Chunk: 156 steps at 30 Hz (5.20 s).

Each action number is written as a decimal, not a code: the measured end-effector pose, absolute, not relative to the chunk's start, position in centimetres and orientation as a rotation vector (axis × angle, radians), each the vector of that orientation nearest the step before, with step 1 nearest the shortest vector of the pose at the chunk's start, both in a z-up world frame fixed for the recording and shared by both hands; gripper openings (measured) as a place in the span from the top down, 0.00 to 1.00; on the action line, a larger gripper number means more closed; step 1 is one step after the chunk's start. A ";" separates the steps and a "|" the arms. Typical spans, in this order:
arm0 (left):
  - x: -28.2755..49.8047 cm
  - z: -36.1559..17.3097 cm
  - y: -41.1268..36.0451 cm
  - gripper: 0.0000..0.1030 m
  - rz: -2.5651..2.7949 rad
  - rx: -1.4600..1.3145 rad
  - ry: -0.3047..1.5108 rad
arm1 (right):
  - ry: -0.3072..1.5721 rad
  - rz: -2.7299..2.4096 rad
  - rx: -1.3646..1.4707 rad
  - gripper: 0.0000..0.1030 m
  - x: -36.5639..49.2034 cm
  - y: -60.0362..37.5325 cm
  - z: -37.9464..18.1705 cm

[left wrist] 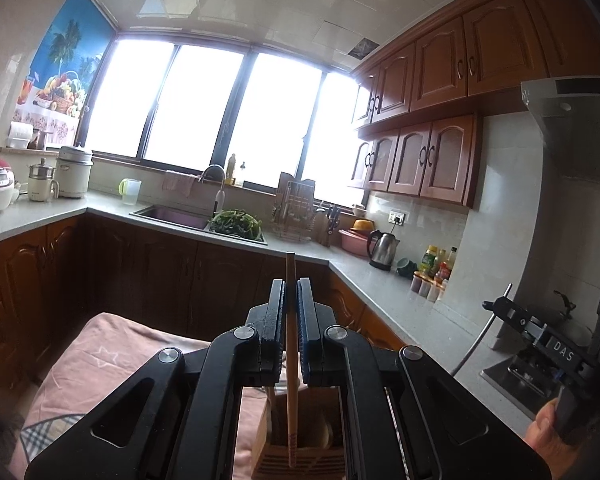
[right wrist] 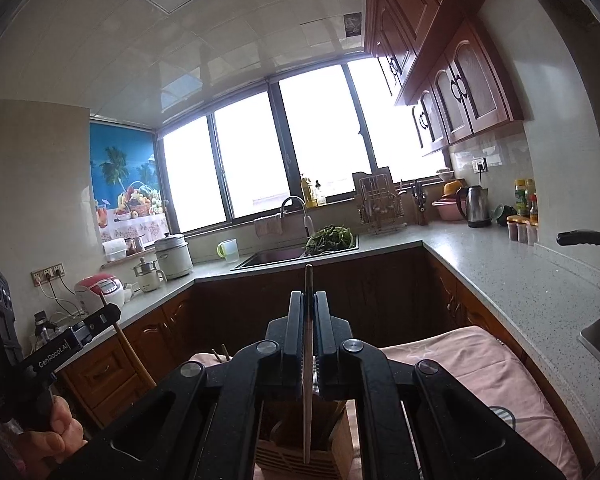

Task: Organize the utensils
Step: 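Lower the chopsticks into the holder and open both grippers, then move both open grippers back over the spoon and forks, then grasp the metal spoon with the left gripper while the right gripper grasps a metal chopstick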

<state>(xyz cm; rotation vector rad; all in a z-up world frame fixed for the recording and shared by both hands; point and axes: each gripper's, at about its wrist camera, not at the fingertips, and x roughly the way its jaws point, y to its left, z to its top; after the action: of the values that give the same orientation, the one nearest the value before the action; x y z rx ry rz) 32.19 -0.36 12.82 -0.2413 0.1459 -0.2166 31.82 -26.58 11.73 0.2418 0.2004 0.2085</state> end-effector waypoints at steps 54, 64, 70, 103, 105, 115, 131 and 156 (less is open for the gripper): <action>39.2 3.6 -1.4 0.38 -0.159 -0.236 0.417 | 0.398 0.147 0.407 0.44 37.7 -28.3 1.5; 33.4 2.4 1.8 0.11 -0.113 -0.283 0.504 | 0.384 0.174 0.459 0.03 32.2 -29.6 2.3; 29.3 0.3 3.1 0.11 -0.095 -0.295 0.597 | 0.429 0.194 0.456 0.03 28.2 -29.4 1.7; 16.1 -7.3 5.1 0.11 -0.075 -0.308 0.798 | 0.673 0.197 0.442 0.03 15.2 -27.1 -6.2; 15.9 -7.5 4.6 0.11 -0.083 -0.302 0.804 | 0.681 0.204 0.438 0.03 15.1 -26.9 -6.4; 16.6 -8.6 2.4 0.11 -0.126 -0.258 0.854 | 0.710 0.221 0.417 0.04 15.4 -25.8 -7.3; 20.6 -11.4 -1.4 0.61 -0.183 -0.170 0.965 | 0.752 0.232 0.411 0.20 17.8 -24.9 -8.0; 23.1 -9.9 5.3 0.97 -0.186 -0.303 0.920 | 1.005 0.371 0.155 0.68 31.0 -12.0 -12.6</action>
<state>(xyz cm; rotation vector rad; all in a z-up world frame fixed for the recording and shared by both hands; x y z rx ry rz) 23.11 5.34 -9.94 -0.3034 0.9198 -0.1863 31.05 -12.01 -12.57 0.1546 1.0051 0.3708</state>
